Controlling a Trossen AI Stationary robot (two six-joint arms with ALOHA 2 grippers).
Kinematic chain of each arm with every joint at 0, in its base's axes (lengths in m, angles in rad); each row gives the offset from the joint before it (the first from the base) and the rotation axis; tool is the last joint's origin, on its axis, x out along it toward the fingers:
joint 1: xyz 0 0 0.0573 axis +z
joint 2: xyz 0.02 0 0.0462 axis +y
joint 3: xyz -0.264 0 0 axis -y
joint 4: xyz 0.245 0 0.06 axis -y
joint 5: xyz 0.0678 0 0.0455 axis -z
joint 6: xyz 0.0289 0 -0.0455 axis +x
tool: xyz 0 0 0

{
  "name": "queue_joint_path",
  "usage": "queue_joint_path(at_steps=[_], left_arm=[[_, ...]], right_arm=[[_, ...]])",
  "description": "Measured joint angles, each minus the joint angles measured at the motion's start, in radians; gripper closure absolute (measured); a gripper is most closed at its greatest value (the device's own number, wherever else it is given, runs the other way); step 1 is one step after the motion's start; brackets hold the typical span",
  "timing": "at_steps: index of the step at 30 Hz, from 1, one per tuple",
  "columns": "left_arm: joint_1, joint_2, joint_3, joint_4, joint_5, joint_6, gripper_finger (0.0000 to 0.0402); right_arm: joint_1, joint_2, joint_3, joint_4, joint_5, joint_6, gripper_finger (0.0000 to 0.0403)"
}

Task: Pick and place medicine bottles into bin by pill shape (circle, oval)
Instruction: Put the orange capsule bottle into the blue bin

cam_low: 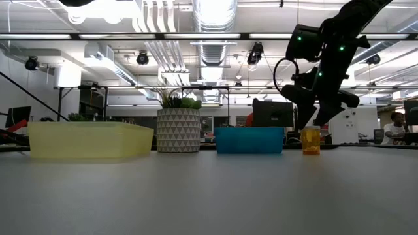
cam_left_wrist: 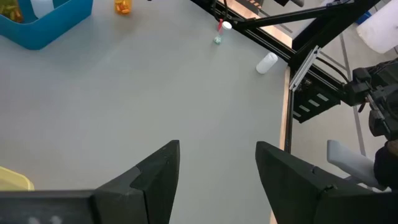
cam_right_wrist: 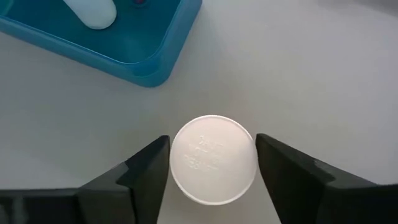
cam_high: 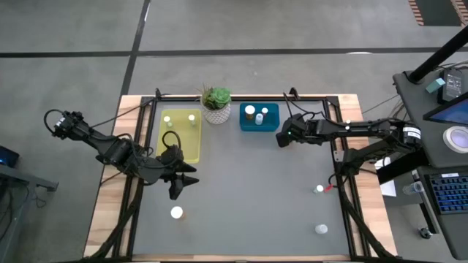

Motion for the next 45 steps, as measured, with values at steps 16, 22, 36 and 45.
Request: queue_joint_path(at_steps=[16,22,36,45], left_arm=[[0.0,0.0,0.0,0.0,-0.002,0.001,0.0206],[0.0,0.0,0.0,0.0,-0.017,0.02,0.0206],[0.004,0.0,0.0,0.0,-0.024,0.186,0.0206],[0.005,0.0,0.0,0.0,-0.024,0.462,0.0206]], right_arm=[[0.0,-0.001,0.015,-0.011,-0.012,-0.027,0.02],[0.0,-0.011,0.043,-0.021,-0.004,-0.064,0.02],[0.014,-0.021,0.115,-0.066,0.038,-0.118,0.0202],[0.014,-0.02,0.281,-0.206,0.061,-0.11,0.0202]])
